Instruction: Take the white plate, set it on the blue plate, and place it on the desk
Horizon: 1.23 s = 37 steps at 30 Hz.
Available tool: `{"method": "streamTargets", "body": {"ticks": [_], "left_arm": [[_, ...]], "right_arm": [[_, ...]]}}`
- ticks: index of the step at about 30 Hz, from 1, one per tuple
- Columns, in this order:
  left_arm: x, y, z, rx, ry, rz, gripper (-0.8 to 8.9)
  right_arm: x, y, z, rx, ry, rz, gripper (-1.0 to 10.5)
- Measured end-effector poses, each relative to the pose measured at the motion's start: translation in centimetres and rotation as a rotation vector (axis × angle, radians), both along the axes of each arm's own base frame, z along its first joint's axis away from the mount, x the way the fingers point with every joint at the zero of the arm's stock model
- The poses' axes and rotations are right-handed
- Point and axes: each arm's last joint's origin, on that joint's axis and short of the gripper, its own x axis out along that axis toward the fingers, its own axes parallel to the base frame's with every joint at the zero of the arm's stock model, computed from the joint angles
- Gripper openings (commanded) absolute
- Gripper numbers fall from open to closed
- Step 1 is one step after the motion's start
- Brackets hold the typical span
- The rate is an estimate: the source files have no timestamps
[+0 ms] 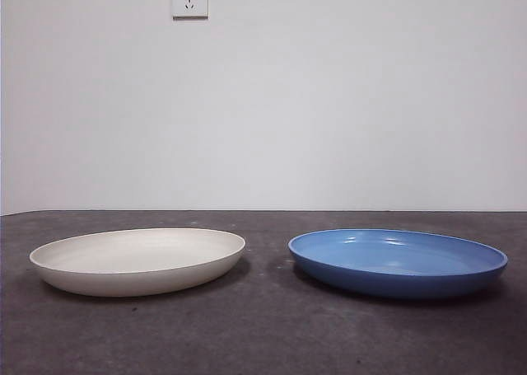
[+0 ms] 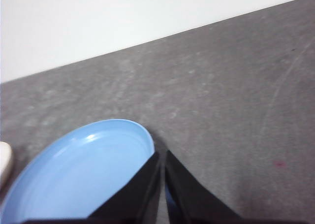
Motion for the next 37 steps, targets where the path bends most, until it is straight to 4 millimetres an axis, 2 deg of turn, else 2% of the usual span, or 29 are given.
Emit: {"method": "streamTargets", "body": {"ticks": [4, 7, 13, 19, 23, 32, 37], "left_arm": [[-0.3, -0.1, 0.5, -0.034, 0.043, -0.033, 0.1], [-0.8, -0.2, 1.9, -0.041, 0.048, -0.043, 0.1], [-1.6, -0.2, 6.2, -0.038, 0.034, -0.053, 0.1], [-1.8, -0.4, 11.0, 0.031, 0.077, -0.121, 0.1], [-1.0, -0.6, 13.0, 0.07, 0.153, -0.207, 0.1], [1.1, -1.1, 15.4, 0.101, 0.302, -0.417, 0.1], [1.7, -1.7, 16.1, 0.109, 0.392, -0.549, 0.1]], "right_arm": [[-0.1, 0.0, 0.6, 0.03, -0.014, -0.004, 0.1], [-0.4, 0.0, 2.1, 0.042, -0.053, -0.004, 0.1], [-1.7, 0.0, 6.1, 0.044, -0.116, -0.003, 0.1], [-2.7, 0.1, 9.8, -0.012, -0.032, 0.002, 0.1], [-2.8, 0.1, 12.6, -0.076, 0.032, 0.032, 0.1], [-0.8, 0.5, 17.6, -0.163, 0.259, 0.224, 0.1], [0.7, 0.8, 19.3, -0.178, 0.343, 0.321, 0.1]]}}
